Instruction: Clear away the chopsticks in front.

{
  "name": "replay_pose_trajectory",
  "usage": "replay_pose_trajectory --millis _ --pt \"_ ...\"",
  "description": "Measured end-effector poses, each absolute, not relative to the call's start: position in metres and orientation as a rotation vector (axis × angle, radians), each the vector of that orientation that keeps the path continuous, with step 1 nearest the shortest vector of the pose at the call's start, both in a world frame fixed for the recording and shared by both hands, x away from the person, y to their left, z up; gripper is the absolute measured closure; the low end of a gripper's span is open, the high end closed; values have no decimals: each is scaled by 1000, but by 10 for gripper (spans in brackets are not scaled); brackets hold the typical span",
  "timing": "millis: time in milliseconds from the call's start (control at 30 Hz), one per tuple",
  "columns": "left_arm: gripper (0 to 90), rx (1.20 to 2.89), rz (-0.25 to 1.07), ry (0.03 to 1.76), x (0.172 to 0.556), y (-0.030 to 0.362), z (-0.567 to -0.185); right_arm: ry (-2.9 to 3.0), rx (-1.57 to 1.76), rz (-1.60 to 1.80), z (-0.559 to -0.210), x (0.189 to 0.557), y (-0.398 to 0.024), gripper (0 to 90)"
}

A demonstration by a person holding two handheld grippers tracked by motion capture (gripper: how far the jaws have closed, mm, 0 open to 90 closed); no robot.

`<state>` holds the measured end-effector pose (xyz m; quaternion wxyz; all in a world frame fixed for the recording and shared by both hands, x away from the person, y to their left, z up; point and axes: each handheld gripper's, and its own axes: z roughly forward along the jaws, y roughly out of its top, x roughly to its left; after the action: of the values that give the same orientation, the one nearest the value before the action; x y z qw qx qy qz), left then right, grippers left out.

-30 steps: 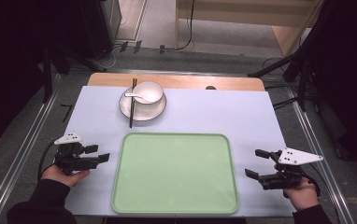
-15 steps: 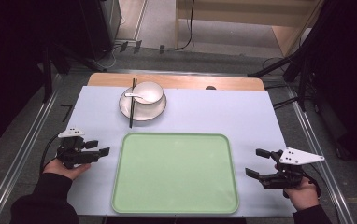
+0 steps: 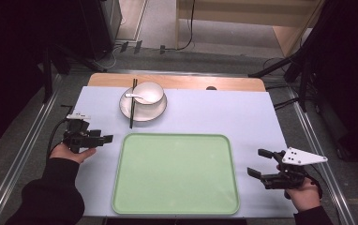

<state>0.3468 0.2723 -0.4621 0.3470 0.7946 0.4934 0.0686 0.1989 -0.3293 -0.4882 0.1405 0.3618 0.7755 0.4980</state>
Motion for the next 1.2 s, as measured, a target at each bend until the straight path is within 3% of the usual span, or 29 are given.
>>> replay_pose_trajectory --millis 467,567,967,1200 --pt "364 2059 196 1322 390 255 -439 2240 1050 1428 -488 196 -330 165" --pt "414 2063 196 1320 400 248 -434 2243 1046 1428 -488 195 -329 164" --pt "419 2082 240 1411 438 220 -440 2240 1052 1425 -488 193 -330 164" --pt "511 2065 250 1460 456 202 -450 2245 1050 1421 -488 192 -331 164"
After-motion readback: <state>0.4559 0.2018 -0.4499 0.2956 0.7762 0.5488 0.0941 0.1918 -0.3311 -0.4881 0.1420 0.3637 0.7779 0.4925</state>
